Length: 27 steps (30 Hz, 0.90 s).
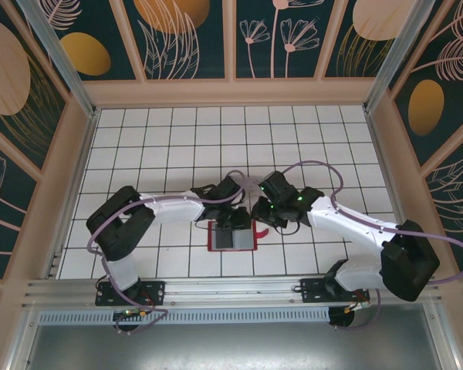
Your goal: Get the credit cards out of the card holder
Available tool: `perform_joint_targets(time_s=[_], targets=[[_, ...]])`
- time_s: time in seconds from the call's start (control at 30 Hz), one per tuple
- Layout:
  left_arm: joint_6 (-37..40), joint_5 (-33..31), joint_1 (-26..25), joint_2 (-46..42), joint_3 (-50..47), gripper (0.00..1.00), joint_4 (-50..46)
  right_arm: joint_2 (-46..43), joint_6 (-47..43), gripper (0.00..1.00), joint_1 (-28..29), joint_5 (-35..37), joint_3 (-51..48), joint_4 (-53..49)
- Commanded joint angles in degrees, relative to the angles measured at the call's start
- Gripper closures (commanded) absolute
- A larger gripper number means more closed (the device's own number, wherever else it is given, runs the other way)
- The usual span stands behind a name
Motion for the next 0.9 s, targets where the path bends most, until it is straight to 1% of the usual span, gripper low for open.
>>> perform_joint_targets(time_s=[0.0, 0.13, 0.27, 0.53, 0.7, 0.87], targets=[[0.0, -3.4, 2.0, -5.8, -0.6, 0.80, -2.2, -1.2, -0.3, 0.72, 0.0, -1.7, -1.1, 3.1], [1.1, -4.4, 5.7, -10.8, -5.5, 0.80, -3.7, -0.6, 0.1, 0.73, 0.1, -3.5, -2.2, 6.3], [2.8, -5.8, 8.1, -14.2, -9.1, 0.80, -6.2, 1.5, 0.0, 0.74, 0.2, -6.1, -3.0, 9.9], [4.3, -7.3, 8.6, -15.0, -13.4, 0.80, -8.4, 8.1, -0.9, 0.84, 2.5, -11.7, -5.3, 21.7], [5.1, -6.9, 8.6, -14.8, -13.4, 0.79, -9.6, 12.2, -1.0, 0.88, 2.6, -14.6, -5.8, 25.9], [7.4, -6.2, 8.6, -13.8, -11.5, 0.79, -12.8, 14.5, -1.0, 0.90, 2.6, -15.7, -6.9, 28.0]])
